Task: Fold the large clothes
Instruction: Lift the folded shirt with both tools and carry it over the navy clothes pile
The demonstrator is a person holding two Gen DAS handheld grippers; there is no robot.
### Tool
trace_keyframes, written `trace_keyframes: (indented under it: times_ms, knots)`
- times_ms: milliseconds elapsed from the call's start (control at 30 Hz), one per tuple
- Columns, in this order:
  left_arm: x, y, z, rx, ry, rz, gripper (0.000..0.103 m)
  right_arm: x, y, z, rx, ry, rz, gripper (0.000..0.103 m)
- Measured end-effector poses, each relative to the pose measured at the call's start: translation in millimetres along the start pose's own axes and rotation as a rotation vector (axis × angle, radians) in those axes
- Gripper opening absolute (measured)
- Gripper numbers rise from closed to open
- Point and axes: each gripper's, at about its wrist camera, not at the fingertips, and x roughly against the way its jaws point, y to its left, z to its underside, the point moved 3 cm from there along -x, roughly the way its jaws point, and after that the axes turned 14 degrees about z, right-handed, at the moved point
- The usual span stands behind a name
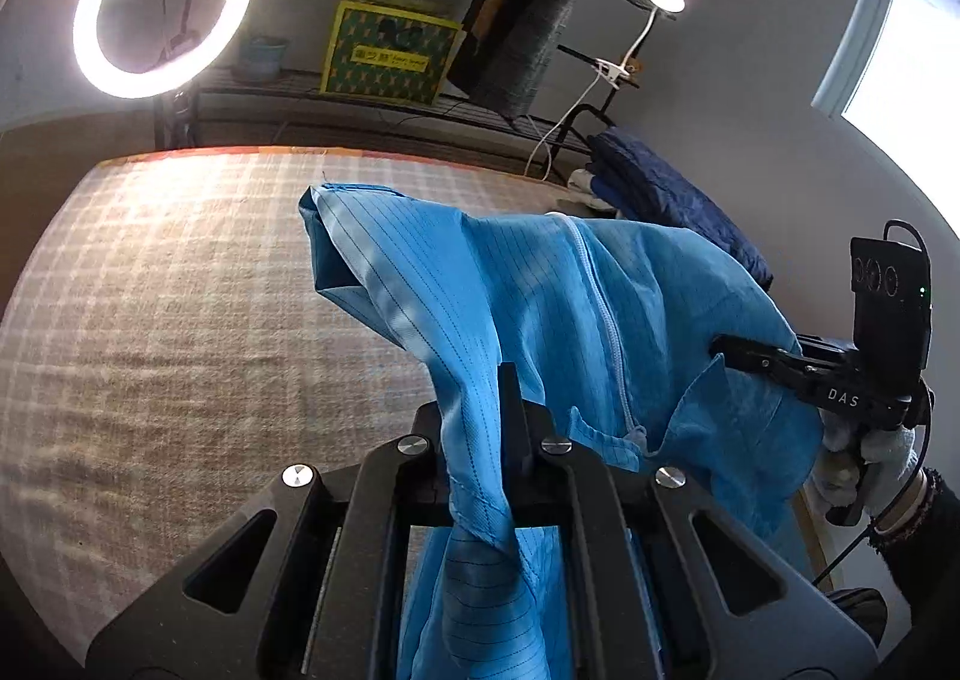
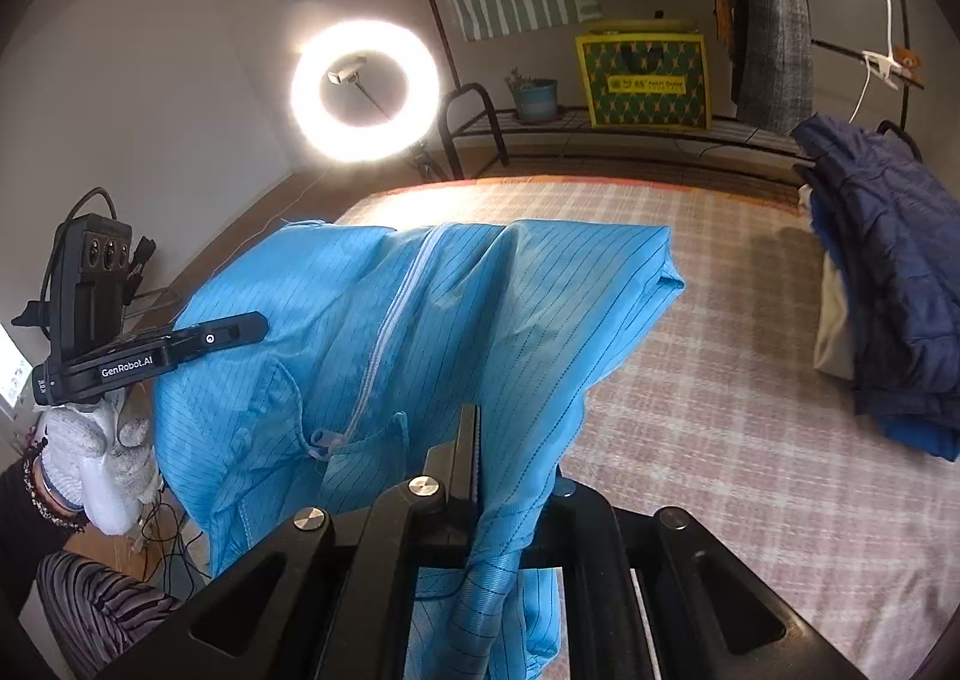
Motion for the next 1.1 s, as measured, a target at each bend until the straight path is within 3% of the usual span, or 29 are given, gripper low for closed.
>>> trace_keyframes:
  times_ms: [233, 567, 800, 1100]
  knots:
    - [-17, -49, -11, -0.072, 0.006, 0.043, 0.005, 46, -26, 4, 0.014, -0.042, 0.056, 0.004]
    - [-83, -123, -30, -0.126, 0.048, 0.127, 0.005, 85, -94, 14, -0.02, -0.073, 0.135, 0.004]
    - [-150, -179, -67, -0.179, 0.053, 0.189, 0.005, 109, -160, 2, -0.052, -0.101, 0.22, 0.004]
    - [-239, -231, -140, -0.226, 0.015, 0.236, 0.005, 116, -249, -46, -0.082, -0.157, 0.337, 0.004]
